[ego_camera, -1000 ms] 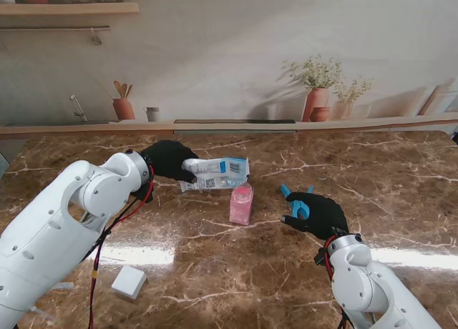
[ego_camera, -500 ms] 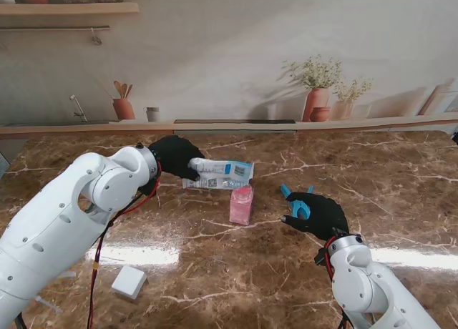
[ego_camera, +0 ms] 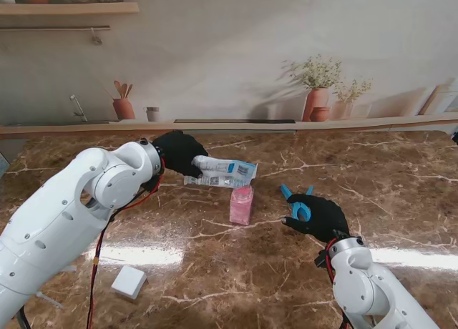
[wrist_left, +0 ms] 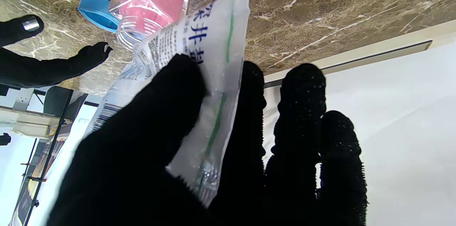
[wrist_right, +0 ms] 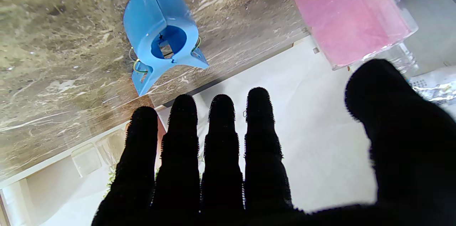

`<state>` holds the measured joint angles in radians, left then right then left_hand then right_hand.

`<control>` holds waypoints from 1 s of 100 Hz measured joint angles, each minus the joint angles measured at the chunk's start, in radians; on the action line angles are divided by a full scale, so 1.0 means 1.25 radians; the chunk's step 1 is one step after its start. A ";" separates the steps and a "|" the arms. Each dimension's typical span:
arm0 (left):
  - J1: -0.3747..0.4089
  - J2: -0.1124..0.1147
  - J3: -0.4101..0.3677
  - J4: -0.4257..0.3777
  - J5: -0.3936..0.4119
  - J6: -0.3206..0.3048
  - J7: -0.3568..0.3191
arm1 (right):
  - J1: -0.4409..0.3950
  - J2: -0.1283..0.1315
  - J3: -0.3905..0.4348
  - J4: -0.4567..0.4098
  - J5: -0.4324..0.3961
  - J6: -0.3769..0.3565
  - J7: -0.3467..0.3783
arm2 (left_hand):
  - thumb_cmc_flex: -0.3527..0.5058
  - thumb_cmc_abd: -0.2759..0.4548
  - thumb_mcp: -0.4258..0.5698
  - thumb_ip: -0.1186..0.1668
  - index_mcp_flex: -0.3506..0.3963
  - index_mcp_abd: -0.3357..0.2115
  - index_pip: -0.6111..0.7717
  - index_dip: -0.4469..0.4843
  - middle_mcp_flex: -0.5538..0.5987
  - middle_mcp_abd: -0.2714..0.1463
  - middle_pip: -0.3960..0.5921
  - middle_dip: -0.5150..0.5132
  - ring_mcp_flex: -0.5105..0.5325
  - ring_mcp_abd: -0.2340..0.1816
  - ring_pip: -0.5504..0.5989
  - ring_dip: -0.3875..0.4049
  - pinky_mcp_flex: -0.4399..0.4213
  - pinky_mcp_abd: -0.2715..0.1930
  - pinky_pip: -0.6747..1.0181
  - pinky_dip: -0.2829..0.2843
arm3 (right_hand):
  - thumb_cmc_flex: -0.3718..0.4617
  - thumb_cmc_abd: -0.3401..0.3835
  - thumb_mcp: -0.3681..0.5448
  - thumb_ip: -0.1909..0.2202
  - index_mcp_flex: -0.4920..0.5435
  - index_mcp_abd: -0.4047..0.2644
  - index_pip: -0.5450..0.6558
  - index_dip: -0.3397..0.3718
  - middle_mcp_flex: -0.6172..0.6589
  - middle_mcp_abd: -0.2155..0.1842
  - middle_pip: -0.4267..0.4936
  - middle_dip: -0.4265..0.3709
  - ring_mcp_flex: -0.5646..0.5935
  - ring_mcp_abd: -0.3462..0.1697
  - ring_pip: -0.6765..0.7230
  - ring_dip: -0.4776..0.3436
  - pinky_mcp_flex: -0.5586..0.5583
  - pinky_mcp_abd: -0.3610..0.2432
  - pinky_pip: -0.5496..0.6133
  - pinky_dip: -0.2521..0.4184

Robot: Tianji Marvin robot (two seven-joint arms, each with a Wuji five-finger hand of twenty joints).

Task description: Fill the seasoning bottle

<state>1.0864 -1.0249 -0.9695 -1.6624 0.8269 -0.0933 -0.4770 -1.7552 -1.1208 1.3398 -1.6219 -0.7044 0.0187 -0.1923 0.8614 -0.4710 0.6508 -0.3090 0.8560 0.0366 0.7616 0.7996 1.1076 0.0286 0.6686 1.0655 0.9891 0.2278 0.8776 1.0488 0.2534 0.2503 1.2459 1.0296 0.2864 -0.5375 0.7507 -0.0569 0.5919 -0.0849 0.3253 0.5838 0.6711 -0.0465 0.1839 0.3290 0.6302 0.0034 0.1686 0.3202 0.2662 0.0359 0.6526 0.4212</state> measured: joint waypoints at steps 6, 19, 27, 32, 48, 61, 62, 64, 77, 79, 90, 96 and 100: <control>-0.007 0.000 0.008 0.003 0.002 -0.001 0.001 | -0.001 0.000 0.002 0.000 0.000 0.000 0.000 | -0.001 0.000 0.001 0.000 0.000 0.000 0.001 -0.001 0.000 0.000 0.000 0.000 0.000 0.000 0.000 0.000 0.000 0.000 0.000 0.000 | 0.000 0.000 0.000 0.000 0.000 0.000 0.000 0.000 0.000 0.000 0.000 0.000 0.000 0.000 0.000 0.000 0.000 0.000 0.000 0.000; -0.019 0.000 0.017 0.007 0.025 -0.024 0.002 | -0.003 0.000 0.005 0.000 -0.001 -0.001 -0.001 | -0.008 0.000 0.015 0.000 0.000 0.000 0.008 -0.010 0.000 0.000 0.000 0.000 0.000 -0.001 0.000 0.000 0.007 -0.003 0.000 0.000 | 0.000 0.000 0.000 0.000 0.001 0.000 0.000 0.000 0.000 0.000 0.000 0.000 0.000 0.000 0.000 0.000 0.000 0.000 0.000 0.000; -0.026 0.000 0.020 0.007 0.045 -0.041 0.000 | -0.003 0.000 0.005 0.000 -0.001 -0.001 -0.002 | -0.008 0.000 0.015 0.000 -0.002 0.000 0.014 -0.012 0.000 0.000 0.000 0.000 0.000 -0.011 0.000 0.000 0.008 -0.013 0.001 0.000 | 0.000 0.000 0.000 0.000 0.001 0.000 0.000 0.000 0.000 0.000 0.000 0.000 0.000 0.000 0.000 0.000 0.000 0.000 0.000 0.000; -0.029 0.000 0.023 0.007 0.045 -0.041 -0.001 | -0.003 0.000 0.005 0.000 0.000 -0.001 -0.003 | -0.014 0.000 0.021 0.000 -0.007 0.000 0.024 -0.019 0.000 0.000 0.000 0.000 0.000 -0.011 0.000 0.000 0.008 -0.013 0.001 0.000 | 0.000 0.000 0.000 0.000 0.001 0.000 0.000 0.000 0.000 0.000 0.000 0.000 0.000 0.000 0.000 0.000 0.000 0.000 0.000 0.000; -0.040 0.001 0.030 0.006 0.046 -0.047 -0.007 | -0.003 -0.001 0.005 0.000 0.002 -0.002 -0.003 | -0.037 0.000 0.042 0.000 -0.009 -0.016 0.039 -0.029 0.000 -0.012 0.001 0.000 0.000 -0.011 0.000 0.000 0.010 -0.014 0.001 0.000 | 0.000 0.000 0.000 0.000 0.001 0.000 0.000 0.000 0.000 0.000 0.000 0.000 0.000 0.000 0.000 0.000 0.000 0.000 0.000 0.000; -0.046 0.001 0.034 0.006 0.046 -0.060 -0.009 | -0.004 -0.001 0.005 0.000 0.004 -0.002 -0.002 | -0.050 0.000 0.054 0.000 -0.009 -0.023 0.048 -0.038 0.000 -0.016 0.006 -0.005 0.000 -0.011 0.000 0.000 0.010 -0.014 0.001 -0.001 | 0.000 0.000 0.000 0.000 0.001 0.000 0.000 0.000 0.000 0.000 0.000 0.000 0.000 0.000 0.000 0.000 0.000 0.001 0.000 0.000; -0.047 0.001 0.035 0.006 0.047 -0.061 -0.010 | -0.004 -0.001 0.005 0.000 0.004 -0.002 -0.002 | -0.050 0.000 0.054 0.000 -0.009 -0.023 0.048 -0.038 0.000 -0.016 0.008 -0.007 0.000 -0.012 0.000 0.000 0.010 -0.014 0.001 -0.001 | 0.000 0.000 0.000 0.000 0.001 0.000 0.000 0.000 0.000 0.000 0.000 0.000 0.000 0.000 0.000 0.000 0.000 0.001 0.000 0.000; -0.047 0.002 0.035 0.006 0.049 -0.064 -0.011 | -0.004 -0.001 0.005 0.000 0.005 -0.002 -0.002 | -0.050 0.000 0.054 0.000 -0.009 -0.024 0.048 -0.038 0.000 -0.016 0.009 -0.007 0.000 -0.012 0.000 0.000 0.010 -0.014 0.001 -0.001 | 0.000 0.000 0.000 0.000 0.001 -0.001 0.000 0.000 0.000 0.000 0.000 0.000 0.000 0.000 0.000 0.000 0.000 0.001 0.000 0.000; -0.050 0.002 0.038 0.005 0.053 -0.065 -0.020 | -0.004 -0.001 0.006 0.000 0.006 -0.002 -0.003 | -0.050 0.000 0.054 0.000 -0.009 -0.024 0.048 -0.039 0.000 -0.017 0.010 -0.008 0.000 -0.012 0.000 0.000 0.010 -0.014 0.001 -0.002 | 0.000 0.000 0.000 0.000 0.001 -0.001 0.000 0.000 0.000 0.000 0.000 0.000 0.000 0.000 0.000 0.000 0.000 0.001 0.000 0.000; -0.050 0.002 0.038 0.004 0.053 -0.065 -0.021 | -0.004 -0.001 0.006 0.000 0.006 -0.002 -0.003 | -0.050 0.000 0.054 0.000 -0.009 -0.024 0.048 -0.039 0.000 -0.017 0.010 -0.008 0.000 -0.012 0.000 0.000 0.010 -0.014 0.001 -0.003 | 0.000 0.000 0.005 0.000 0.001 -0.001 0.000 0.000 0.000 0.000 0.000 0.000 0.000 0.000 0.000 0.000 0.000 0.001 0.000 0.000; -0.051 0.003 0.038 0.003 0.053 -0.065 -0.025 | -0.004 -0.001 0.006 0.002 0.006 -0.003 -0.005 | -0.050 0.001 0.054 0.000 -0.010 -0.024 0.052 -0.039 0.000 -0.017 0.010 -0.008 0.000 -0.012 0.000 0.000 0.010 -0.016 0.001 -0.008 | 0.000 0.000 0.012 0.000 0.001 -0.001 0.000 0.000 0.000 0.000 0.000 0.000 0.000 0.000 0.000 0.000 0.000 0.001 0.000 0.000; -0.051 0.003 0.038 0.003 0.053 -0.065 -0.024 | -0.004 -0.001 0.006 0.003 0.006 -0.004 -0.005 | -0.050 0.001 0.054 0.000 -0.010 -0.024 0.053 -0.038 0.000 -0.018 0.010 -0.008 0.000 -0.012 0.000 0.000 0.009 -0.018 0.001 -0.009 | 0.000 0.000 0.013 0.000 0.001 -0.001 0.000 0.000 0.000 0.001 0.000 0.000 0.000 0.000 0.000 0.000 0.000 0.001 0.000 0.000; -0.051 0.003 0.038 0.004 0.053 -0.065 -0.023 | -0.004 -0.001 0.005 0.003 0.006 -0.005 -0.005 | -0.050 0.009 0.051 0.000 -0.018 -0.024 0.059 -0.030 0.000 -0.018 0.010 -0.008 0.000 -0.012 0.000 0.000 0.008 -0.019 0.001 -0.009 | 0.000 0.000 0.013 0.000 0.001 -0.001 0.000 0.000 0.000 0.000 0.000 0.000 0.000 0.000 0.000 0.000 0.000 0.001 0.000 0.000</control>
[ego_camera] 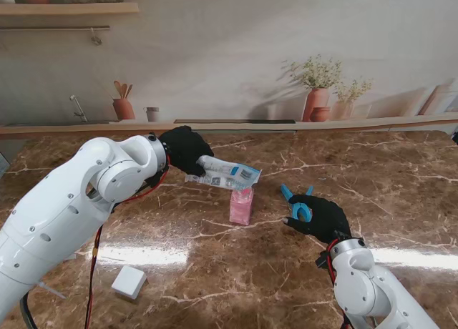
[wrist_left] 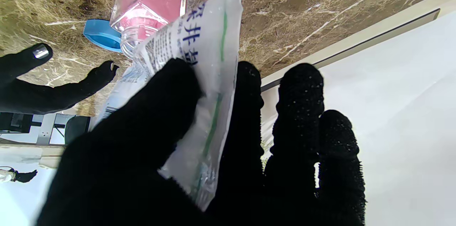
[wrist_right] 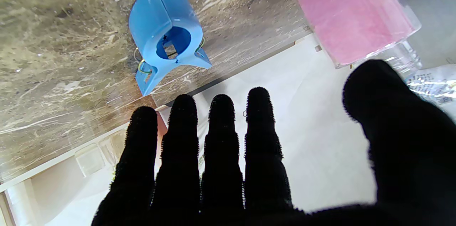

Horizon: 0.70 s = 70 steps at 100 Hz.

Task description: Fill the seasoning bottle

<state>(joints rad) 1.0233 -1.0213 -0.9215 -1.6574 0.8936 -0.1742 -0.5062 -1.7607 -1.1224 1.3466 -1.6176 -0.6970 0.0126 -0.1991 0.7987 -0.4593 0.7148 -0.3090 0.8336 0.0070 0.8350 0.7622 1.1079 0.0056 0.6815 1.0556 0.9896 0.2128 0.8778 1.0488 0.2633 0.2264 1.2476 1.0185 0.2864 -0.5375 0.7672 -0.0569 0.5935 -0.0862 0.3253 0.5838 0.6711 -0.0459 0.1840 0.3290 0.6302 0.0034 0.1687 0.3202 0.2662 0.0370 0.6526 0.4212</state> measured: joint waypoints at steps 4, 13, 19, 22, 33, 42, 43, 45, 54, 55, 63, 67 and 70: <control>0.000 0.000 0.000 0.002 -0.001 0.000 0.003 | 0.000 0.000 -0.001 0.001 0.000 0.000 -0.001 | 0.000 0.001 -0.001 0.000 0.000 0.000 0.000 0.002 0.000 0.000 0.000 0.000 0.000 0.000 0.000 0.000 0.000 -0.004 0.000 0.000 | 0.000 0.000 0.005 0.000 0.000 0.000 0.000 0.000 0.000 0.000 0.000 0.000 0.000 0.000 0.000 0.000 0.000 0.000 0.000 0.000; 0.003 0.000 -0.001 0.007 -0.006 0.000 0.012 | 0.000 0.000 -0.002 0.001 0.000 -0.001 -0.001 | 0.000 0.008 -0.009 0.001 0.000 0.000 0.000 0.019 0.000 -0.001 0.000 0.000 0.000 0.000 0.000 0.000 -0.003 -0.005 0.000 0.000 | 0.000 0.000 0.007 0.000 0.000 0.000 0.000 -0.001 0.000 0.000 0.000 0.000 0.000 0.000 0.000 0.000 0.000 0.000 0.000 0.000; 0.006 0.000 -0.003 0.012 -0.012 0.000 0.021 | 0.000 0.000 -0.002 0.001 0.000 0.000 0.000 | 0.000 0.014 -0.011 0.001 -0.001 0.000 0.000 0.026 0.000 -0.001 0.000 0.000 0.000 0.000 0.000 0.000 -0.009 -0.006 0.000 0.000 | 0.000 0.000 0.007 0.000 0.000 0.000 0.000 -0.002 0.000 0.000 0.000 0.000 0.000 0.000 0.000 0.000 0.000 0.000 0.000 0.000; 0.009 -0.001 -0.004 0.015 -0.014 0.000 0.026 | 0.000 0.000 -0.002 0.001 0.000 0.000 0.000 | 0.000 0.020 -0.018 0.001 -0.008 -0.001 0.002 0.031 0.000 -0.005 0.000 0.000 0.000 0.000 0.000 0.000 -0.009 -0.006 0.000 0.000 | 0.000 0.000 0.007 0.000 0.000 0.000 0.000 -0.002 0.000 0.000 0.000 0.000 0.000 0.000 0.000 0.000 0.000 0.000 0.000 0.000; 0.021 -0.003 -0.014 0.027 -0.021 -0.002 0.058 | 0.001 0.000 -0.003 0.001 0.000 0.000 0.001 | 0.000 0.024 -0.019 0.001 -0.009 -0.001 0.002 0.041 0.000 -0.005 0.000 0.000 0.000 0.000 0.000 0.000 -0.010 -0.006 0.000 0.000 | 0.000 0.000 0.007 0.000 0.000 0.000 0.000 -0.002 0.000 0.000 0.000 0.000 0.000 0.000 0.000 0.000 0.000 0.000 0.000 0.000; 0.032 -0.006 -0.023 0.041 -0.029 -0.011 0.090 | 0.001 0.000 -0.005 0.001 -0.002 0.001 0.002 | 0.000 0.024 -0.019 0.001 -0.009 -0.001 0.002 0.049 0.000 -0.005 0.000 0.000 -0.001 0.000 0.000 0.000 -0.010 -0.006 0.000 0.000 | 0.000 0.000 0.011 0.000 0.000 0.000 0.000 -0.002 0.000 0.000 0.000 0.000 0.000 0.000 0.000 0.000 0.000 0.000 0.000 0.000; 0.033 -0.006 -0.024 0.043 -0.030 -0.013 0.094 | 0.001 0.000 -0.005 0.001 -0.002 0.001 0.002 | 0.000 0.024 -0.019 0.001 -0.009 -0.001 0.002 0.049 0.000 -0.005 0.000 0.000 -0.001 0.000 0.000 0.000 -0.010 -0.006 0.000 0.000 | 0.000 0.000 0.011 0.000 0.000 0.000 0.000 -0.002 0.000 0.000 0.000 0.000 0.000 0.000 0.000 0.000 0.000 0.000 0.000 0.000; 0.036 -0.007 -0.027 0.046 -0.033 -0.016 0.101 | 0.001 0.000 -0.005 0.001 -0.002 0.001 0.002 | 0.000 0.024 -0.019 0.001 -0.009 -0.001 0.002 0.050 0.000 -0.005 0.000 0.000 -0.001 0.000 0.000 0.000 -0.011 -0.006 0.000 0.000 | 0.000 0.000 0.011 0.000 0.000 0.000 0.000 -0.002 0.000 0.000 0.000 0.000 0.000 0.000 0.000 0.000 0.000 0.000 0.000 0.000; 0.054 -0.012 -0.044 0.063 -0.060 -0.029 0.136 | 0.001 0.000 -0.005 0.001 -0.003 0.003 0.004 | 0.000 0.025 -0.019 0.001 -0.009 -0.001 0.002 0.057 0.000 -0.005 0.000 0.000 -0.001 0.000 0.000 0.000 -0.011 -0.007 0.000 0.000 | 0.000 0.000 0.012 0.000 0.000 0.000 0.000 -0.002 0.000 0.000 0.000 0.000 0.000 0.000 0.000 0.000 0.000 0.000 0.000 0.000; 0.056 -0.013 -0.046 0.065 -0.063 -0.031 0.139 | 0.001 0.000 -0.005 0.000 -0.004 0.003 0.004 | 0.000 0.025 -0.019 0.001 -0.009 -0.001 0.002 0.058 0.000 -0.005 0.000 0.000 -0.001 0.000 0.000 0.000 -0.011 -0.007 0.000 0.000 | 0.000 0.000 0.012 0.000 0.000 0.000 0.000 -0.002 0.000 0.000 0.000 0.000 0.000 0.000 0.000 0.000 0.000 0.000 0.000 0.000; 0.075 -0.017 -0.060 0.075 -0.091 -0.038 0.163 | 0.001 0.001 -0.005 -0.002 -0.006 0.006 0.007 | 0.000 0.025 -0.019 0.001 -0.009 -0.001 0.002 0.060 0.000 -0.005 0.001 0.000 -0.002 0.000 0.000 0.000 -0.018 -0.007 0.000 0.000 | 0.000 0.000 0.012 0.000 0.000 0.000 0.000 -0.002 0.000 0.000 0.000 0.000 0.000 0.000 0.000 0.000 0.000 0.000 0.000 0.000; 0.088 -0.020 -0.070 0.079 -0.101 -0.041 0.185 | 0.001 0.001 -0.005 -0.004 -0.008 0.008 0.009 | 0.000 0.025 -0.019 0.001 -0.009 -0.001 0.002 0.062 0.000 -0.005 0.001 0.000 -0.002 0.000 0.000 0.000 -0.019 -0.007 0.000 0.000 | 0.000 0.000 0.012 0.000 0.000 0.000 0.000 -0.002 0.000 0.000 0.000 0.000 0.000 0.000 0.000 0.000 0.000 0.000 0.000 0.000; 0.098 -0.022 -0.076 0.082 -0.110 -0.042 0.205 | 0.001 0.001 -0.005 -0.006 -0.010 0.009 0.011 | 0.000 0.025 -0.019 0.001 -0.009 -0.001 0.002 0.063 0.000 -0.005 0.001 0.000 -0.002 0.000 0.000 0.000 -0.019 -0.007 0.000 0.000 | 0.000 0.000 0.012 0.000 0.000 0.000 0.000 -0.006 0.000 0.000 0.000 0.000 0.000 0.000 0.000 0.000 0.000 0.000 0.000 0.000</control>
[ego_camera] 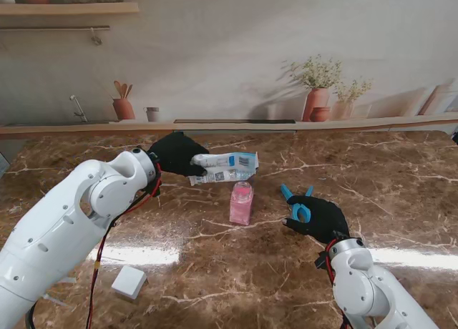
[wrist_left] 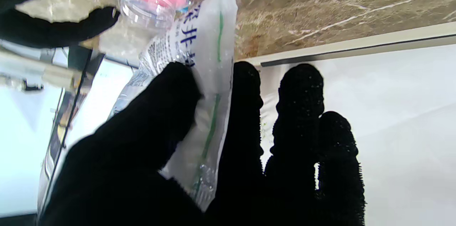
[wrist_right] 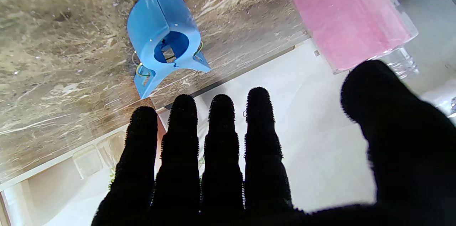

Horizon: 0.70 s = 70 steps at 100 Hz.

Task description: Fill the seasoning bottle

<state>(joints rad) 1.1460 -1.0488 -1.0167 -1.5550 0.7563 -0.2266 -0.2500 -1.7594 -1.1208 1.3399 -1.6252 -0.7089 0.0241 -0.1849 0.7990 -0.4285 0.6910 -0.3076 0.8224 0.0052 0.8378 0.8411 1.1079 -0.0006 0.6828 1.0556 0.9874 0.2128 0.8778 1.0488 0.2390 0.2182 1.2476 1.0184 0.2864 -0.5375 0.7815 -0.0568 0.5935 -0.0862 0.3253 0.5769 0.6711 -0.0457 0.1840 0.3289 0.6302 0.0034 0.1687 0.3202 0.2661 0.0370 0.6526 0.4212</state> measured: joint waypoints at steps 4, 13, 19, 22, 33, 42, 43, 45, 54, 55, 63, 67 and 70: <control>0.014 -0.004 -0.007 0.004 -0.021 0.000 0.029 | 0.000 0.000 0.000 -0.004 -0.002 0.002 0.003 | 0.000 0.000 0.000 0.000 0.000 0.000 0.000 0.005 0.000 0.000 0.001 0.000 0.000 0.000 0.000 0.000 -0.002 0.000 0.000 0.000 | 0.000 0.000 0.000 0.000 -0.001 0.000 0.000 -0.003 0.000 0.000 0.000 0.000 0.000 0.000 0.000 0.000 0.000 0.000 0.000 0.000; 0.047 -0.014 -0.022 0.012 -0.074 0.000 0.089 | 0.000 0.001 0.000 -0.015 -0.006 0.007 0.007 | 0.000 0.000 0.000 0.000 0.000 0.000 0.000 0.007 0.000 0.000 0.001 0.000 0.000 0.000 0.000 0.000 -0.009 0.000 0.000 0.000 | 0.000 0.000 0.000 0.000 -0.010 0.003 -0.001 -0.003 0.000 0.000 0.000 0.000 0.000 0.000 0.000 0.000 0.000 0.000 0.000 0.000; 0.069 -0.023 -0.029 0.016 -0.109 0.000 0.131 | -0.001 0.001 0.001 -0.025 -0.009 0.011 0.008 | 0.000 0.000 0.000 0.000 0.000 0.000 0.000 0.007 0.000 0.000 0.003 0.000 -0.001 0.000 0.000 0.000 -0.011 0.000 0.000 0.000 | 0.000 0.000 0.000 0.000 -0.010 0.006 -0.001 -0.003 0.000 0.000 0.000 0.000 0.000 0.000 0.000 0.000 0.000 0.000 0.000 0.000; 0.080 -0.028 -0.031 0.019 -0.136 0.000 0.155 | -0.002 0.001 0.003 -0.033 -0.011 0.013 0.009 | 0.000 0.000 0.000 0.000 0.000 0.000 0.001 0.008 0.000 0.000 0.006 0.000 -0.001 0.000 0.000 0.000 -0.011 0.000 0.000 0.000 | 0.000 0.000 0.000 0.000 -0.010 0.007 -0.001 -0.003 0.000 0.000 0.000 0.000 0.000 0.000 0.000 0.000 0.000 0.000 0.000 0.000; 0.115 -0.053 -0.032 0.037 -0.269 -0.013 0.232 | -0.014 0.001 0.015 -0.079 -0.018 0.023 0.017 | 0.000 0.000 0.000 0.000 0.000 0.000 0.001 0.019 0.000 0.000 0.009 0.003 -0.009 0.001 -0.001 0.000 -0.028 0.001 -0.017 0.000 | 0.000 0.000 0.000 0.000 -0.019 0.010 -0.002 -0.003 0.000 0.000 0.000 0.000 0.000 0.000 0.007 0.000 0.001 0.000 0.000 0.000; 0.135 -0.076 -0.025 0.056 -0.361 -0.049 0.269 | -0.016 0.001 0.017 -0.112 -0.019 0.029 0.019 | 0.014 0.000 -0.022 0.000 0.000 0.000 0.001 0.019 -0.004 0.000 0.009 0.007 -0.026 0.004 -0.021 0.000 -0.047 0.001 -0.033 0.000 | 0.000 0.000 0.000 0.000 -0.023 0.022 -0.002 -0.003 0.000 0.000 0.011 0.000 0.003 0.000 0.029 0.000 0.011 0.008 0.023 0.020; 0.137 -0.078 -0.023 0.058 -0.370 -0.054 0.272 | -0.017 0.001 0.017 -0.116 -0.019 0.030 0.020 | 0.015 0.000 -0.025 0.000 0.000 0.000 0.001 0.019 -0.004 0.000 0.009 0.007 -0.028 0.007 -0.021 0.000 -0.050 0.001 -0.041 0.000 | 0.000 0.000 0.000 0.000 -0.023 0.025 -0.002 -0.003 0.000 0.000 0.012 0.000 0.008 0.000 0.030 0.006 0.013 0.011 0.023 0.026; 0.140 -0.082 -0.020 0.063 -0.388 -0.064 0.275 | -0.017 0.001 0.017 -0.124 -0.019 0.032 0.021 | 0.015 0.000 -0.026 0.000 0.000 0.000 0.001 0.019 -0.004 0.000 0.009 0.008 -0.030 0.010 -0.021 0.000 -0.053 0.001 -0.049 0.000 | 0.000 0.000 -0.005 0.000 -0.024 0.029 -0.002 -0.003 0.001 0.000 0.013 0.000 0.019 0.000 0.050 0.016 0.019 0.011 0.037 0.032; 0.157 -0.097 -0.005 0.071 -0.491 -0.095 0.275 | -0.020 0.001 0.018 -0.166 -0.013 0.046 0.029 | 0.034 0.001 -0.058 0.001 0.000 0.001 0.001 0.020 -0.014 0.000 0.003 0.010 -0.048 0.014 -0.040 0.000 -0.073 0.001 -0.074 0.000 | 0.000 0.002 -0.025 0.000 -0.033 0.042 -0.011 -0.004 0.008 0.001 0.022 0.013 0.061 0.001 0.076 0.055 0.041 0.022 0.087 0.073; 0.160 -0.098 -0.003 0.071 -0.503 -0.097 0.275 | -0.020 0.001 0.018 -0.171 -0.010 0.049 0.030 | 0.034 0.002 -0.058 0.001 0.000 0.001 0.001 0.020 -0.014 0.000 0.002 0.010 -0.048 0.014 -0.045 0.000 -0.079 0.001 -0.075 0.000 | 0.000 0.003 -0.028 0.000 -0.033 0.046 -0.012 -0.004 0.011 0.001 0.030 0.014 0.068 0.002 0.088 0.058 0.043 0.022 0.088 0.081; 0.179 -0.108 0.005 0.070 -0.547 -0.100 0.275 | -0.019 0.000 0.015 -0.209 0.053 0.069 0.036 | 0.053 0.009 -0.084 0.001 -0.001 0.005 0.001 0.020 -0.020 0.002 -0.017 0.010 -0.068 0.014 -0.070 0.000 -0.097 0.001 -0.103 -0.002 | -0.001 0.003 -0.052 0.000 -0.051 0.059 -0.037 -0.008 0.021 0.002 0.038 0.032 0.099 0.002 0.131 0.088 0.071 0.033 0.132 0.113; 0.188 -0.112 0.009 0.068 -0.548 -0.100 0.277 | -0.018 -0.001 0.012 -0.225 0.098 0.076 0.041 | 0.059 0.009 -0.093 0.001 -0.001 0.005 0.001 0.020 -0.020 0.003 -0.020 0.010 -0.068 0.014 -0.070 -0.002 -0.099 0.001 -0.104 -0.002 | -0.002 0.003 -0.055 0.000 -0.059 0.072 -0.040 -0.014 0.024 0.003 0.047 0.042 0.114 0.002 0.146 0.110 0.085 0.040 0.159 0.134; 0.194 -0.114 0.013 0.068 -0.551 -0.100 0.279 | -0.016 -0.003 0.010 -0.236 0.128 0.077 0.044 | 0.061 0.009 -0.094 0.001 -0.001 0.006 0.001 0.020 -0.020 0.003 -0.025 0.010 -0.068 0.014 -0.071 -0.005 -0.101 0.002 -0.104 -0.002 | -0.011 0.004 -0.061 0.000 -0.060 0.072 -0.040 -0.014 0.043 0.003 0.053 0.051 0.132 0.001 0.160 0.129 0.096 0.042 0.185 0.153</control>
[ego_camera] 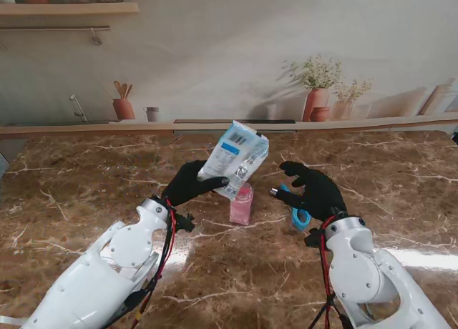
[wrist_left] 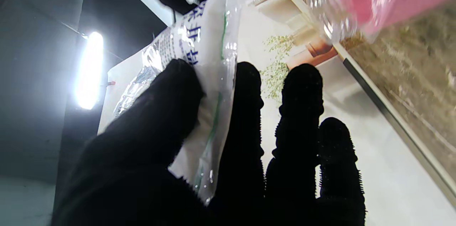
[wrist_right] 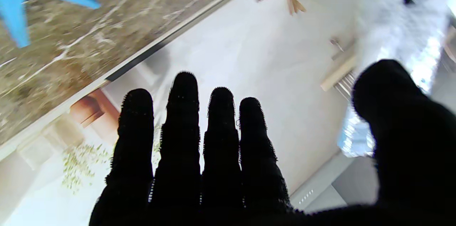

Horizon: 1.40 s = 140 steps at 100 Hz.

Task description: Fill the seasoning bottle

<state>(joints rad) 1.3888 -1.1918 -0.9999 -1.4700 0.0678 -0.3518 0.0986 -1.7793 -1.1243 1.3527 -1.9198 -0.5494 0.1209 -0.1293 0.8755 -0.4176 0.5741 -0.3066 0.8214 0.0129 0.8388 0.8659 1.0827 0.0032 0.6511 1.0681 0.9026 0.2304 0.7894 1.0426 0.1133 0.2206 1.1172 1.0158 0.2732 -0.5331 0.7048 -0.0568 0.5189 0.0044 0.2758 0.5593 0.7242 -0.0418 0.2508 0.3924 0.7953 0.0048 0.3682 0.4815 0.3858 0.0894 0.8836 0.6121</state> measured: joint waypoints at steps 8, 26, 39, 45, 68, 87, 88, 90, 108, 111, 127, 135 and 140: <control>0.015 -0.005 0.012 0.000 -0.049 -0.002 0.001 | 0.009 -0.005 -0.006 -0.019 0.059 0.000 0.015 | 0.007 0.000 -0.008 0.000 0.000 0.005 0.000 0.000 0.000 0.003 -0.011 0.000 -0.021 0.000 -0.018 -0.004 -0.010 0.008 -0.021 0.000 | -0.009 -0.040 0.004 0.000 -0.011 0.009 -0.012 -0.013 0.026 0.000 0.011 0.019 0.031 0.000 0.053 0.041 0.031 0.009 0.064 0.040; 0.042 -0.017 0.030 0.005 -0.061 -0.036 0.029 | 0.039 -0.009 -0.040 -0.042 0.081 0.023 0.026 | 0.014 0.000 -0.016 0.000 0.000 0.008 0.000 0.000 0.000 0.006 -0.018 0.000 -0.021 0.000 -0.021 -0.005 -0.023 0.009 -0.024 0.000 | -0.019 -0.072 0.029 0.006 -0.011 0.017 -0.013 -0.021 0.083 0.000 0.054 0.058 0.078 -0.001 0.160 0.109 0.081 0.010 0.195 0.088; 0.054 -0.019 0.033 0.006 -0.038 -0.047 0.034 | 0.057 -0.011 -0.068 -0.054 0.112 0.033 0.024 | 0.014 0.000 -0.016 0.000 0.000 0.008 0.000 0.000 0.000 0.006 -0.020 0.000 -0.021 0.000 -0.029 -0.005 -0.028 0.010 -0.031 0.000 | 0.008 -0.081 0.006 0.006 0.052 0.018 0.042 -0.029 0.166 -0.002 0.137 0.118 0.139 -0.009 0.267 0.139 0.125 0.014 0.284 0.089; 0.059 -0.020 0.032 0.006 -0.033 -0.049 0.043 | 0.067 -0.013 -0.084 -0.056 0.111 0.040 0.016 | 0.014 0.000 -0.016 0.000 0.000 0.008 0.000 0.000 0.000 0.006 -0.020 0.000 -0.021 0.000 -0.029 -0.005 -0.028 0.010 -0.031 0.000 | 0.113 -0.063 -0.034 0.006 0.130 -0.007 0.123 0.004 0.240 -0.008 0.193 0.157 0.190 -0.017 0.325 0.149 0.160 0.019 0.346 0.089; 0.078 -0.021 0.022 0.004 -0.008 -0.055 0.058 | 0.095 -0.021 -0.132 -0.059 0.059 0.059 -0.013 | 0.015 0.000 -0.017 0.000 -0.007 0.006 0.000 0.000 -0.009 0.006 -0.051 -0.014 -0.021 0.000 -0.041 -0.014 -0.030 0.010 -0.033 0.000 | 0.280 -0.106 0.343 -0.146 0.262 -0.155 0.475 0.073 0.397 -0.018 0.310 0.375 0.321 -0.033 0.644 0.242 0.270 0.029 0.533 0.089; 0.088 -0.011 0.011 -0.008 0.051 -0.054 0.032 | 0.098 -0.016 -0.150 -0.072 0.004 0.058 0.007 | 0.017 -0.031 0.032 0.002 -0.040 -0.030 -0.003 -0.189 -0.038 0.006 -0.249 -0.105 -0.109 -0.008 -0.157 -0.114 -0.042 0.011 -0.086 -0.021 | 0.261 -0.162 0.426 -0.149 0.310 -0.155 0.415 0.267 0.425 -0.020 0.409 0.521 0.357 -0.047 0.806 0.327 0.296 0.030 0.592 0.123; 0.089 -0.010 0.010 -0.009 0.053 -0.054 0.029 | 0.098 -0.015 -0.151 -0.073 0.003 0.058 0.007 | 0.002 -0.034 0.054 0.006 -0.047 -0.041 -0.003 -0.207 -0.057 0.005 -0.252 -0.127 -0.125 -0.013 -0.191 -0.127 -0.048 0.012 -0.091 -0.026 | 0.258 -0.163 0.428 -0.149 0.314 -0.155 0.409 0.271 0.426 -0.021 0.413 0.524 0.357 -0.047 0.808 0.327 0.296 0.030 0.592 0.126; 0.090 -0.007 0.008 -0.011 0.056 -0.054 0.021 | 0.097 -0.015 -0.153 -0.076 -0.002 0.058 0.007 | -0.022 -0.043 0.088 0.023 -0.072 -0.056 -0.004 -0.236 -0.107 0.005 -0.251 -0.189 -0.155 -0.015 -0.200 -0.146 -0.058 0.014 -0.108 -0.031 | 0.255 -0.169 0.436 -0.148 0.318 -0.155 0.408 0.279 0.432 -0.022 0.420 0.529 0.365 -0.047 0.813 0.328 0.299 0.030 0.593 0.127; 0.117 0.020 -0.040 -0.054 0.137 -0.054 -0.044 | 0.077 -0.002 -0.149 -0.117 -0.159 0.057 0.066 | -0.254 -0.134 0.191 0.136 -0.205 -0.053 -0.279 -0.403 -0.409 0.003 -0.253 -0.476 -0.370 -0.047 -0.372 -0.253 -0.137 0.014 -0.250 -0.074 | 0.244 -0.190 0.462 -0.148 0.333 -0.155 0.399 0.294 0.455 -0.028 0.449 0.548 0.381 -0.049 0.827 0.328 0.316 0.030 0.610 0.128; 0.121 0.023 -0.047 -0.060 0.135 -0.054 -0.041 | 0.073 0.002 -0.145 -0.127 -0.177 0.055 0.093 | -0.258 -0.137 0.176 0.136 -0.207 -0.047 -0.286 -0.408 -0.421 0.003 -0.252 -0.479 -0.386 -0.049 -0.383 -0.257 -0.140 0.010 -0.260 -0.074 | 0.244 -0.190 0.462 -0.148 0.333 -0.155 0.399 0.294 0.456 -0.028 0.449 0.548 0.381 -0.049 0.827 0.328 0.317 0.030 0.610 0.128; 0.154 0.030 -0.088 -0.109 0.126 -0.056 -0.029 | 0.067 0.025 -0.150 -0.139 -0.237 0.033 0.123 | -0.268 -0.137 0.112 0.137 -0.143 -0.045 -0.243 -0.386 -0.365 0.004 -0.234 -0.480 -0.338 -0.050 -0.326 -0.195 -0.120 0.010 -0.262 -0.024 | 0.244 -0.196 0.463 -0.148 0.334 -0.155 0.399 0.294 0.460 -0.030 0.450 0.549 0.382 -0.049 0.826 0.328 0.326 0.030 0.610 0.128; 0.163 0.035 -0.095 -0.132 0.135 -0.066 -0.030 | 0.069 0.030 -0.164 -0.137 -0.249 0.024 0.126 | -0.267 -0.137 0.112 0.141 -0.063 -0.047 -0.186 -0.356 -0.251 0.005 -0.192 -0.439 -0.226 -0.039 -0.217 -0.077 -0.065 0.019 -0.144 0.063 | 0.244 -0.196 0.463 -0.148 0.334 -0.155 0.398 0.294 0.460 -0.030 0.450 0.549 0.382 -0.049 0.823 0.328 0.327 0.030 0.610 0.128; 0.163 0.039 -0.095 -0.138 0.138 -0.080 -0.039 | 0.072 0.032 -0.174 -0.136 -0.251 0.018 0.131 | -0.260 -0.137 0.112 0.141 -0.045 -0.054 -0.155 -0.356 -0.225 0.007 -0.180 -0.425 -0.184 -0.031 -0.174 -0.031 -0.031 0.027 -0.064 0.100 | 0.244 -0.196 0.463 -0.148 0.334 -0.155 0.398 0.294 0.460 -0.030 0.449 0.549 0.382 -0.049 0.819 0.328 0.328 0.030 0.610 0.128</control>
<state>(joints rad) 1.5930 -1.1432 -1.1192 -1.6420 0.2401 -0.4517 0.0498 -1.6891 -1.0840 1.1350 -2.0892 -0.8634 0.1433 0.0343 0.5506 -0.5894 0.7145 -0.1299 0.7650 -0.0546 0.6451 0.4206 0.8013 0.0122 0.4264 0.5372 0.6726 0.1921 0.5722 1.0034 0.0746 0.2539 1.0373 1.1412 0.5780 -0.7779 1.2836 -0.2412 0.9368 -0.1892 0.7738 0.9272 1.2997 -0.0793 0.8126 1.0781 1.2724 -0.0563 1.3914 0.8918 0.7960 0.1264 1.6462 0.7719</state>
